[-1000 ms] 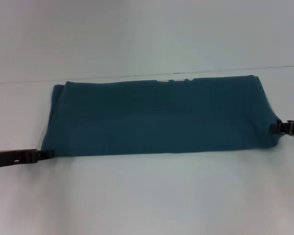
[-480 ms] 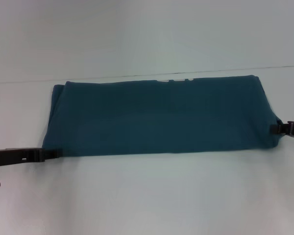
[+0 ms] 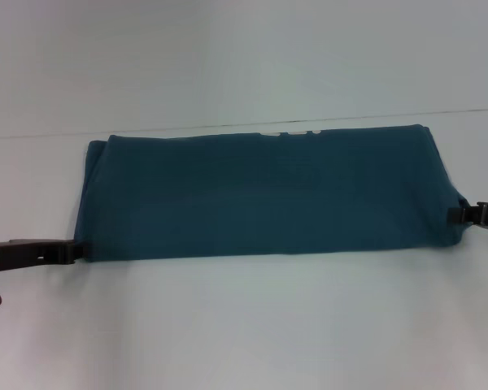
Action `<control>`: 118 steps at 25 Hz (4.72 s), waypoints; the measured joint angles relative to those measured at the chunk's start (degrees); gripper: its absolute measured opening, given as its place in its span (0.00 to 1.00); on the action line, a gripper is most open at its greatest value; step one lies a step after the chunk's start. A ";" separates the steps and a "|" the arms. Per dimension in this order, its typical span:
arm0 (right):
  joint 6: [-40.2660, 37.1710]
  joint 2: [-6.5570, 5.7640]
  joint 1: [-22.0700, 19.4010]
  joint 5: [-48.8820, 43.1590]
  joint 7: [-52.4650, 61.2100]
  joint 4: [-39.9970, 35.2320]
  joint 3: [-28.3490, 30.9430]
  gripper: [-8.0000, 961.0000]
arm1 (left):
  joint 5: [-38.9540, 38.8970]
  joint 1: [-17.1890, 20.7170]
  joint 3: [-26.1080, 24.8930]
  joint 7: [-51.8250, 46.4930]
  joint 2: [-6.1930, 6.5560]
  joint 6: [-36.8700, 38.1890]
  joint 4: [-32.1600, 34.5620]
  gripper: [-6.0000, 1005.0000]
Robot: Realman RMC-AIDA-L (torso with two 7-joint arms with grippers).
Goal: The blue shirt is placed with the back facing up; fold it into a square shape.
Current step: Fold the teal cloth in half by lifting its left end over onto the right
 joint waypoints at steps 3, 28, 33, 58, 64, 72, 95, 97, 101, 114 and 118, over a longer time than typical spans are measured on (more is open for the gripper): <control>-0.07 0.00 -0.10 0.00 0.00 0.00 0.04 0.02 | 0.05 -0.01 0.02 0.00 0.00 -0.03 0.00 0.35; -0.16 0.19 -0.43 0.15 -0.73 0.30 0.67 0.03 | 1.32 2.05 -1.48 -0.73 0.44 -0.46 3.08 0.01; -0.31 0.66 -0.41 0.56 -1.36 0.41 0.63 0.04 | 1.33 2.66 -2.49 -0.52 0.43 0.60 4.05 0.01; -2.56 1.26 -3.62 1.88 -4.30 0.22 1.17 0.08 | 0.81 9.34 -3.69 -0.11 -0.81 9.51 12.58 0.01; -2.66 1.32 -3.84 1.94 -4.51 0.27 1.26 0.09 | 0.98 9.53 -3.90 -0.07 -0.89 9.97 12.94 0.01; -2.70 1.44 -3.92 2.17 -4.57 0.07 1.53 0.11 | 0.71 9.09 -4.25 -0.09 -0.75 10.96 12.97 0.01; -8.42 -1.27 -2.19 10.20 -8.99 -2.83 6.99 0.85 | -3.29 8.56 -14.19 -4.72 0.51 21.05 13.39 0.59; -8.38 -1.75 -1.14 9.44 -8.15 -2.93 6.38 0.87 | -3.01 8.64 -15.01 -6.22 0.78 22.99 13.27 0.63; -8.38 -2.18 0.83 9.05 -7.03 -3.06 5.56 0.91 | -1.82 8.73 -15.68 -8.87 1.17 25.96 12.96 0.81; -8.56 -1.20 1.32 9.49 -10.36 -2.53 3.03 0.96 | 1.42 7.61 -15.42 -10.33 1.25 25.15 8.18 0.87; -8.77 -0.89 1.07 9.55 -10.08 -2.54 3.29 0.96 | 2.19 6.52 -14.88 -10.54 1.73 23.28 6.99 0.87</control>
